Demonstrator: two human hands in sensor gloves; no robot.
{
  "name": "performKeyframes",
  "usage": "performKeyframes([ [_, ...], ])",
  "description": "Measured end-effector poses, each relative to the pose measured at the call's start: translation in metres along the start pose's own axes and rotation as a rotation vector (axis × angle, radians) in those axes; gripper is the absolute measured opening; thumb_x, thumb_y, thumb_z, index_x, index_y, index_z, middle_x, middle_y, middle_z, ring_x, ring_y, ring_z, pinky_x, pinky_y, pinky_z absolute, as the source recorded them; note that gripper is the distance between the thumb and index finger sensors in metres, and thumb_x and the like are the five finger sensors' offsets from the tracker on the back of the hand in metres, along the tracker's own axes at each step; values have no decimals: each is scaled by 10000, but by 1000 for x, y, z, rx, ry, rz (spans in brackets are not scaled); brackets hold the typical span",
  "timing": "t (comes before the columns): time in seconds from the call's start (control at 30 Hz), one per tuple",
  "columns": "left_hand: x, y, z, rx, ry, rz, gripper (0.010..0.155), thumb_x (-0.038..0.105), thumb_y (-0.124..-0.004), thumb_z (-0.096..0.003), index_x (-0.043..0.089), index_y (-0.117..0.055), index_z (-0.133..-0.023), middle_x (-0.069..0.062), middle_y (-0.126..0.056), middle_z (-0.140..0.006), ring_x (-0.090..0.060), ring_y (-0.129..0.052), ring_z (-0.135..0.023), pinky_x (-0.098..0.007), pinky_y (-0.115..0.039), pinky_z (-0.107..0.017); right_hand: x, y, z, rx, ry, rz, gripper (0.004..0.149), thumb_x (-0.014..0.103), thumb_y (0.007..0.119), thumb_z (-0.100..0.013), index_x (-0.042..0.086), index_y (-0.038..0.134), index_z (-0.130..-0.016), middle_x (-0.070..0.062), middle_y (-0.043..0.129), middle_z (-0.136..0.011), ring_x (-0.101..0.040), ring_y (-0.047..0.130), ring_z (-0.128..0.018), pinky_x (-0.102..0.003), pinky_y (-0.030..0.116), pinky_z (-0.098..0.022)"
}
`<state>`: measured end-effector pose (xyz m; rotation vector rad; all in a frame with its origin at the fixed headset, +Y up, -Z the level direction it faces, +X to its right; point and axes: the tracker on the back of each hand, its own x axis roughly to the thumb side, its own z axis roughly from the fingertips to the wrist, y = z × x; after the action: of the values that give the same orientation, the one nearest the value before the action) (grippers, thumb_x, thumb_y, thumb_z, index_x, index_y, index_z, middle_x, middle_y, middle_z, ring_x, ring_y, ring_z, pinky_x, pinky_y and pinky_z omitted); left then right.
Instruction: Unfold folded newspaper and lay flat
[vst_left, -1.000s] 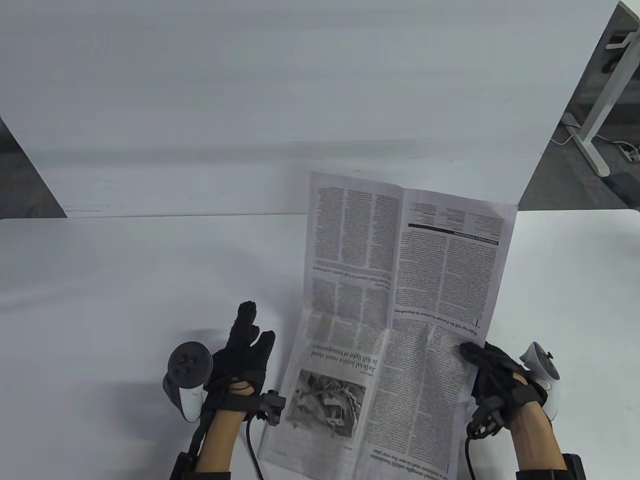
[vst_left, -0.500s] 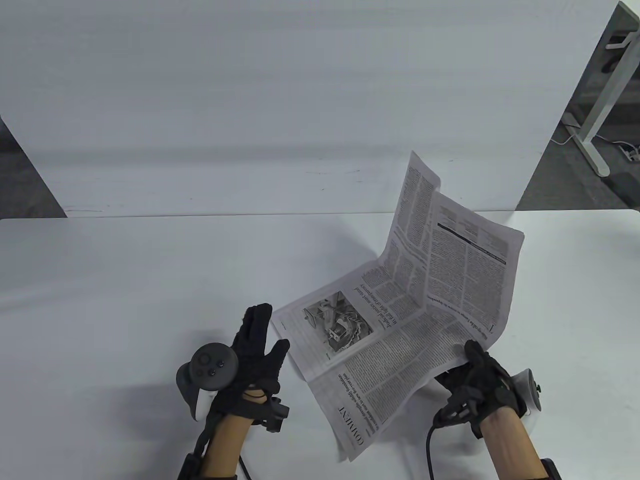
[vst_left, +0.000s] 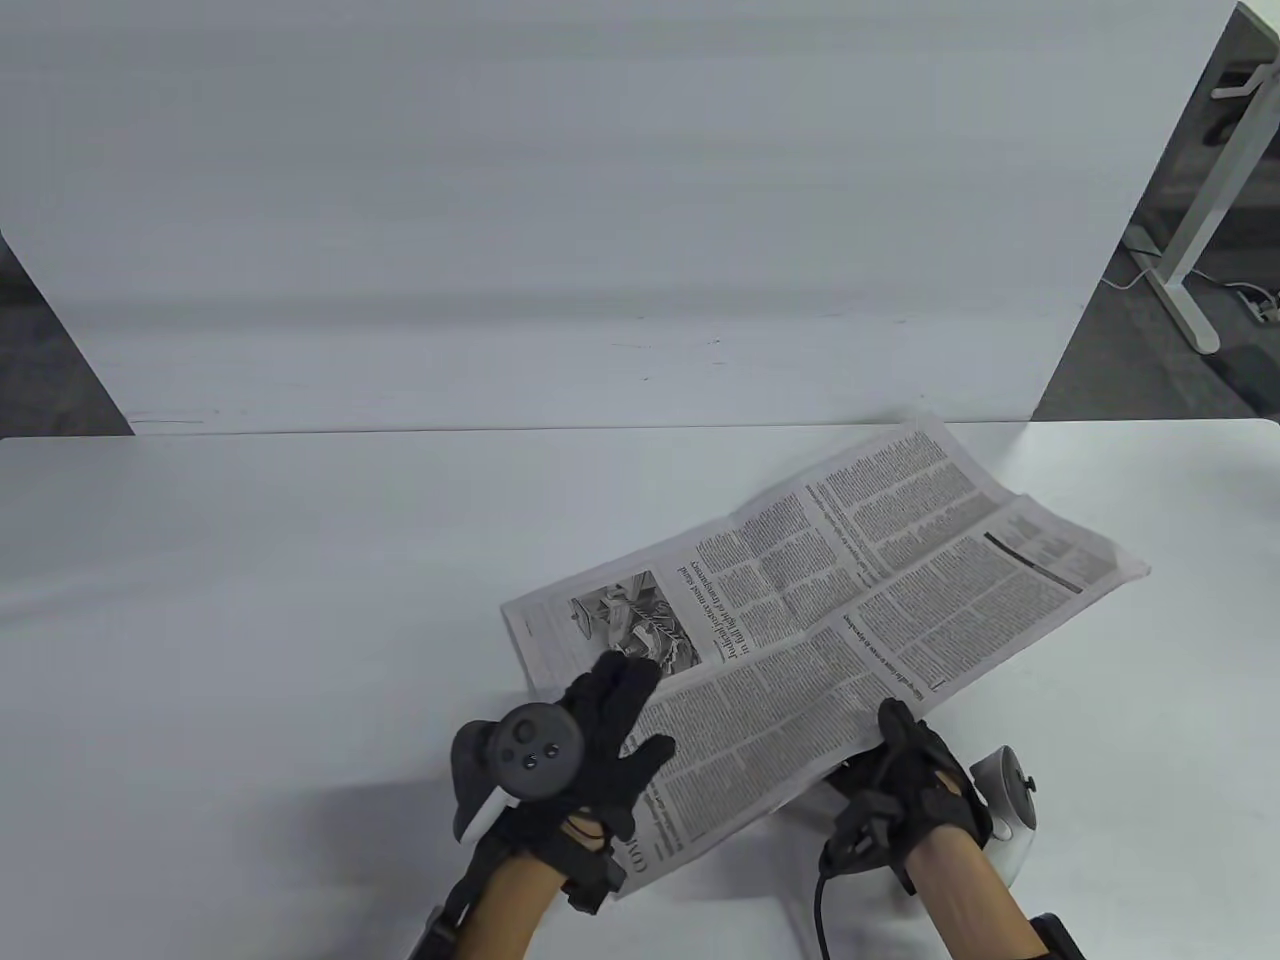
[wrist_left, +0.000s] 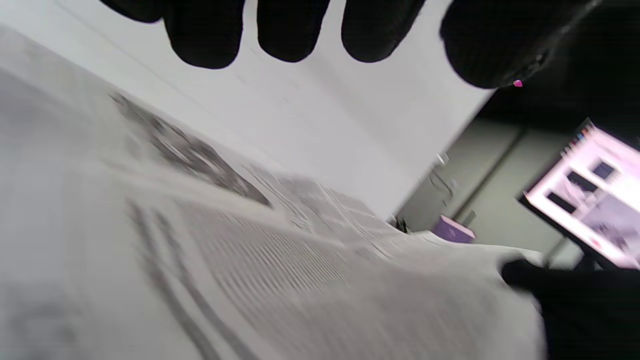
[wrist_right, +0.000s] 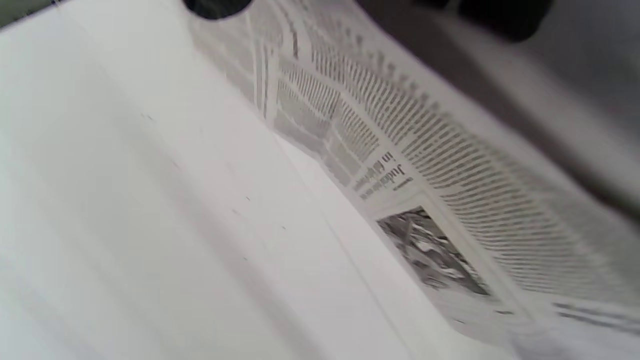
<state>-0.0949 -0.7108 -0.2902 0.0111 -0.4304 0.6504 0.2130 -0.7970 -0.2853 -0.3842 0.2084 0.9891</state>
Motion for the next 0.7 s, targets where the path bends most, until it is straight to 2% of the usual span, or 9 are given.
performKeyframes([
  [0.1,23,-23,-3,-123,-53,-76,749,542,-789,-457,263,-522,-1099,-200,-459,-1160,-634,-545,-1003,-712,-467,-694,-8,10,2,25,18,12,668,330,563,-505,121,179,-1009,-268,320,-1079,-589,361,-938,-685,547,-608],
  [0.23,33,-40,-5,-200,-69,-167,762,552,-802,-446,263,-526,-1096,-193,-458,-1161,-630,-550,-1006,-712,-471,-695,-14,17,4,51,29,45,669,330,563,-505,121,175,-1009,-267,316,-1079,-591,358,-936,-691,548,-604],
  [0.37,29,-48,-6,-221,-54,-166,720,522,-823,-444,247,-605,-1072,-203,-514,-1143,-625,-601,-988,-710,-491,-687,-17,21,5,66,37,59,671,330,563,-505,120,172,-1008,-269,314,-1078,-589,359,-937,-694,553,-601],
  [0.57,33,-56,-6,-252,-60,-235,745,526,-843,-433,240,-593,-1074,-190,-520,-1145,-619,-615,-990,-708,-501,-689,-21,24,6,88,61,59,673,335,563,-505,128,167,-1009,-258,306,-1083,-598,360,-930,-728,577,-569],
  [0.7,36,-55,-7,-212,-76,-273,671,462,-853,-437,236,-669,-1042,-195,-606,-1115,-595,-705,-959,-691,-553,-678,-20,25,6,99,68,54,675,336,564,-505,127,166,-1008,-259,308,-1082,-599,378,-926,-723,590,-568],
])
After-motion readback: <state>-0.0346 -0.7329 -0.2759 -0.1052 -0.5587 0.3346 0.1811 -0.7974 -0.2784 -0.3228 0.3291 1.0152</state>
